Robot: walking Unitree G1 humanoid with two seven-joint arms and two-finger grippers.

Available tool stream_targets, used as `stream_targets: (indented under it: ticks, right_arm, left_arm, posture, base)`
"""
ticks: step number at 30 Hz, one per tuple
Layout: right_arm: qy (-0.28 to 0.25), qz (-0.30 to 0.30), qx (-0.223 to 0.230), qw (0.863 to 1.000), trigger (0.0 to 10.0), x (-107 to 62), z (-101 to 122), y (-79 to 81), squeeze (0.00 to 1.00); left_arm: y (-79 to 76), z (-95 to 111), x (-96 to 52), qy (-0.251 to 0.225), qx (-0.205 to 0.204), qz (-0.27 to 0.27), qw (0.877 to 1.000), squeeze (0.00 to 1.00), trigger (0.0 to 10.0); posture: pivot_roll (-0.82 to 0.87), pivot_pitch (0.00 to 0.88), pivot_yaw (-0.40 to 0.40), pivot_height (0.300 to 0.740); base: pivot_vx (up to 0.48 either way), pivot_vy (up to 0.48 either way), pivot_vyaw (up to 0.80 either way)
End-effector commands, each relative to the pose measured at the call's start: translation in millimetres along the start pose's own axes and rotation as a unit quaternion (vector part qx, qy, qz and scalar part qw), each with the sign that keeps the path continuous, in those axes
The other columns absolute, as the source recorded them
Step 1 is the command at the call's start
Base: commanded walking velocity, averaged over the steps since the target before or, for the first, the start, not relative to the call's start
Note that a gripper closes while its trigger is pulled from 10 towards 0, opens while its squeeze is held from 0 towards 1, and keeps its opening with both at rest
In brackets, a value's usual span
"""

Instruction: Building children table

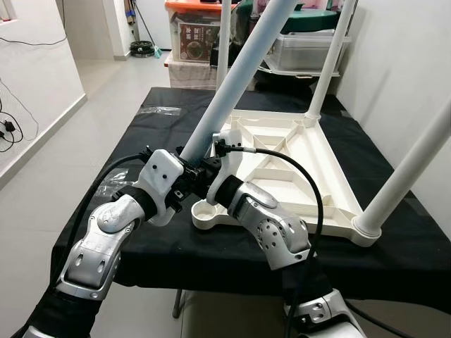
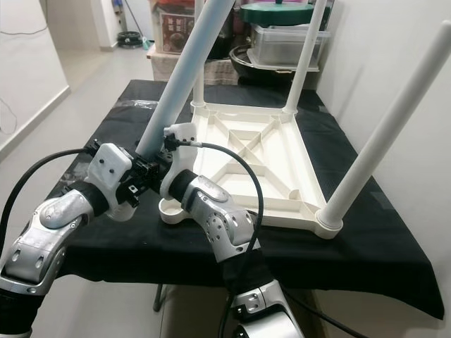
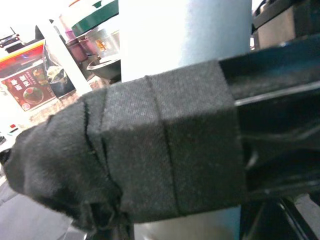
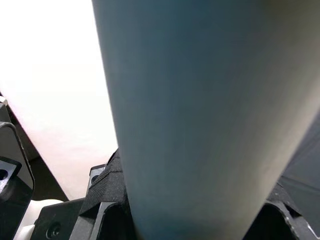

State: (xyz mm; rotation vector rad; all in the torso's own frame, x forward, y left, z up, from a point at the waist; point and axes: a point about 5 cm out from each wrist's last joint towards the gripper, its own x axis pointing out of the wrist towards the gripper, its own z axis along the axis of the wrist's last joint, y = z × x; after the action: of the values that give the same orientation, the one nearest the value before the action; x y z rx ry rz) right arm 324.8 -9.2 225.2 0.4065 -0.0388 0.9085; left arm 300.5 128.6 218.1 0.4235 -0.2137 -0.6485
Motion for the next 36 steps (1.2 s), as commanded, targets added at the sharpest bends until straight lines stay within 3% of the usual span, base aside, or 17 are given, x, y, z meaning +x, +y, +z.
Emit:
stream_targets:
  ticks: [1,12,13,14,21,25,30,32,35,36]
  right_arm:
    - [-0.019,-0.002,0.047,0.999,0.0,5.2,-8.0,11.2,0.0]
    - [-0.052,-0.002,0.081,0.995,0.0,4.7,1.2,14.4,0.0]
    - [-0.057,-0.005,0.084,0.995,0.0,4.6,2.5,13.7,0.0]
    - [-0.061,-0.009,0.083,0.995,0.0,4.4,4.1,12.3,0.0]
    - [-0.068,-0.026,0.069,0.995,0.0,3.4,8.2,5.3,0.0]
    - [-0.089,-0.083,0.038,0.992,0.0,-3.7,26.3,-26.1,0.0]
    - [-0.1,-0.114,0.01,0.988,0.0,-9.1,37.8,-41.8,0.0]
    - [-0.11,-0.177,-0.047,0.977,0.0,-19.4,53.3,-64.5,0.0]
    - [-0.114,-0.203,-0.066,0.97,0.0,-23.6,59.8,-72.4,0.0]
    - [-0.121,-0.222,-0.092,0.963,0.0,-27.9,69.2,-77.1,0.0]
  left_arm:
    - [-12.8,13.1,5.0,-0.033,0.02,-0.039,0.998,0.0,10.0]
    - [-12.4,10.2,6.2,-0.032,0.018,-0.034,0.999,0.0,10.0]
    - [-12.3,10.5,5.8,-0.036,0.019,-0.034,0.999,0.12,10.0]
    - [-11.3,11.4,4.8,-0.045,0.012,-0.031,0.998,1.0,10.0]
    - [-6.7,12.7,1.0,-0.052,0.009,-0.021,0.998,1.0,10.0]
    - [-3.3,4.7,-8.5,-0.018,0.029,-0.011,0.999,1.0,10.0]
    - [-2.2,4.1,-13.2,-0.013,0.034,-0.008,0.999,1.0,10.0]
    - [1.1,6.6,-20.6,-0.013,0.04,0.003,0.999,1.0,10.0]
    - [2.4,6.9,-23.9,-0.01,0.044,0.01,0.999,1.0,10.0]
    - [2.7,3.3,-29.8,0.003,0.044,0.022,0.999,0.08,10.0]
  posture:
    - [0.05,0.0,-0.041,0.74]
    - [0.05,0.0,-0.04,0.74]
    - [0.05,0.0,-0.039,0.74]
    - [0.05,0.0,-0.04,0.74]
    - [0.05,0.0,-0.042,0.74]
    - [0.06,0.0,-0.047,0.74]
    - [0.06,0.0,-0.048,0.74]
    - [0.07,0.0,-0.051,0.74]
    - [0.07,0.0,-0.052,0.74]
    - [0.07,0.0,-0.051,0.74]
  base:
    - [0.0,0.0,0.0]
    - [0.0,0.0,0.0]
    - [0.0,0.0,0.0]
    - [0.0,0.0,0.0]
    - [0.0,0.0,0.0]
    - [0.0,0.0,0.0]
    - [0.0,0.0,0.0]
    - [0.0,0.0,0.0]
    - [0.0,0.0,0.0]
    - [0.0,0.0,0.0]
